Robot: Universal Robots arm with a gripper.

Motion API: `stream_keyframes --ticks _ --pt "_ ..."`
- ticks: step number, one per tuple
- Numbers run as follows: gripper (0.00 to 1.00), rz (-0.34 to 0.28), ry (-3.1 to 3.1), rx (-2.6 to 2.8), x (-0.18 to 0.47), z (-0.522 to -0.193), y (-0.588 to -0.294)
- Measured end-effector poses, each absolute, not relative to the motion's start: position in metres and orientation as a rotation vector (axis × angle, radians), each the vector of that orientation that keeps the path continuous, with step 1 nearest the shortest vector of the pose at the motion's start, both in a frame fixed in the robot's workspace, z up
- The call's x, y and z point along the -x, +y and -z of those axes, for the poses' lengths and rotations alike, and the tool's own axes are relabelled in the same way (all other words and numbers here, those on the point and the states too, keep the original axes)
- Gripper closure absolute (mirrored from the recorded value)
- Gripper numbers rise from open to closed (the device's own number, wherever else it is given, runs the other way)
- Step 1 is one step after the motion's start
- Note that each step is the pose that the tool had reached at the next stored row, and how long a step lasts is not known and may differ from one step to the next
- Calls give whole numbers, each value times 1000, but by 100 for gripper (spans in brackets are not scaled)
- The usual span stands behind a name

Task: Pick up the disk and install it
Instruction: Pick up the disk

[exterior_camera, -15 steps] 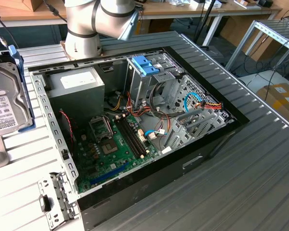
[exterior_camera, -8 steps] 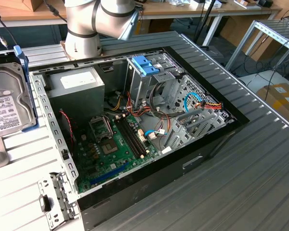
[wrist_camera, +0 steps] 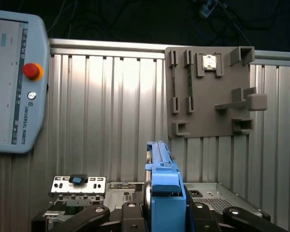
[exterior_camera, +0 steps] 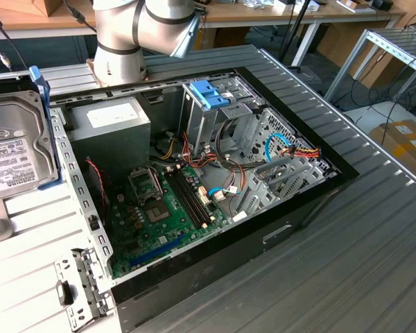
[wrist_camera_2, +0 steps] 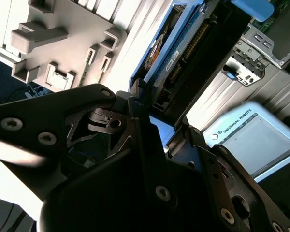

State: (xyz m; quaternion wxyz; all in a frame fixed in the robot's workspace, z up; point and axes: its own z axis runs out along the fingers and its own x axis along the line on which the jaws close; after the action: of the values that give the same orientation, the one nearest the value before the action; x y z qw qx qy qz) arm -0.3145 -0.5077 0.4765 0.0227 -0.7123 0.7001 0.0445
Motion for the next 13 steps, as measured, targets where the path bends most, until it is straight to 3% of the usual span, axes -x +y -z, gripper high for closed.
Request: stream_keyframes --ticks 13 --pt "63 -138 2168 2206 304 -476 -511"
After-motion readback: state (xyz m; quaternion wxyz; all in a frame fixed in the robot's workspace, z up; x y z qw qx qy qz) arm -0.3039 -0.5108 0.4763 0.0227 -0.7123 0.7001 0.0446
